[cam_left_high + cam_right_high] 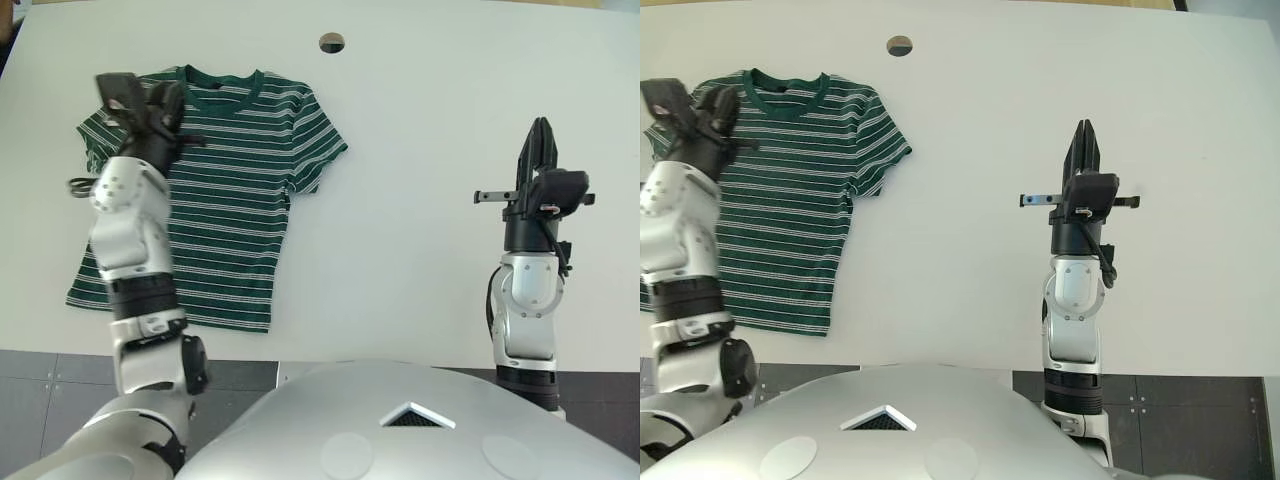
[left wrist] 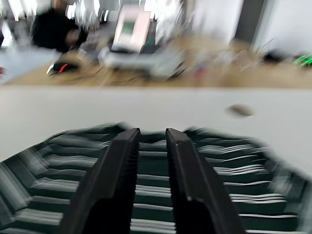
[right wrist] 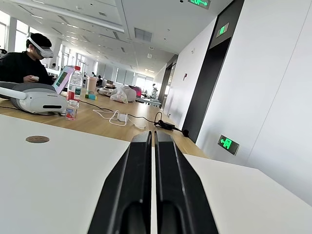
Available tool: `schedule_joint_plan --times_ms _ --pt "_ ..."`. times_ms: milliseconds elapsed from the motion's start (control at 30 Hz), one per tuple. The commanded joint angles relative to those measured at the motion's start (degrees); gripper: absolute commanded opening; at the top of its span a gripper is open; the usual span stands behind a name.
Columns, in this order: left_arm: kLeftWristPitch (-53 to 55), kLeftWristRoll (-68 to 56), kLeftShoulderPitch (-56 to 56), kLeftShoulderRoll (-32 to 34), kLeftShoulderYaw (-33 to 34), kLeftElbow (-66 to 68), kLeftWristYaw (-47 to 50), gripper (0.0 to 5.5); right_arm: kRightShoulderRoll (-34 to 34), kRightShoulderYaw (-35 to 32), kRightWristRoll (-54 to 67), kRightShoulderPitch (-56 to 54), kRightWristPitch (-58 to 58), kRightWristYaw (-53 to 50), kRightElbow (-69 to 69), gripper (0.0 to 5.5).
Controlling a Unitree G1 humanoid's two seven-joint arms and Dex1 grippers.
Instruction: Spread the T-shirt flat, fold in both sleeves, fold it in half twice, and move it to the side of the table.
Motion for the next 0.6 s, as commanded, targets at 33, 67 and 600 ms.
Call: schedule_joint_plan --times_ms 33,67,600 --pt "-3.36 4.18 -1.16 1.78 -3.71 5.33 -3.33 1.30 -0.01 -0.11 0.11 -0.97 0.69 0.20 -0.22 0.10" --pt "-4.76 5.81 -1.03 1.78 -5.15 6.98 -3.58 1.30 -0.12 -0.24 0.19 -1.10 0.66 0.24 -0.11 0.10" --pt "-7.29 16.96 1.56 3.55 -14.16 13.79 -6.71 0.13 -0.54 -0.53 0.25 -1.11 0.17 0.43 -0.62 0.10"
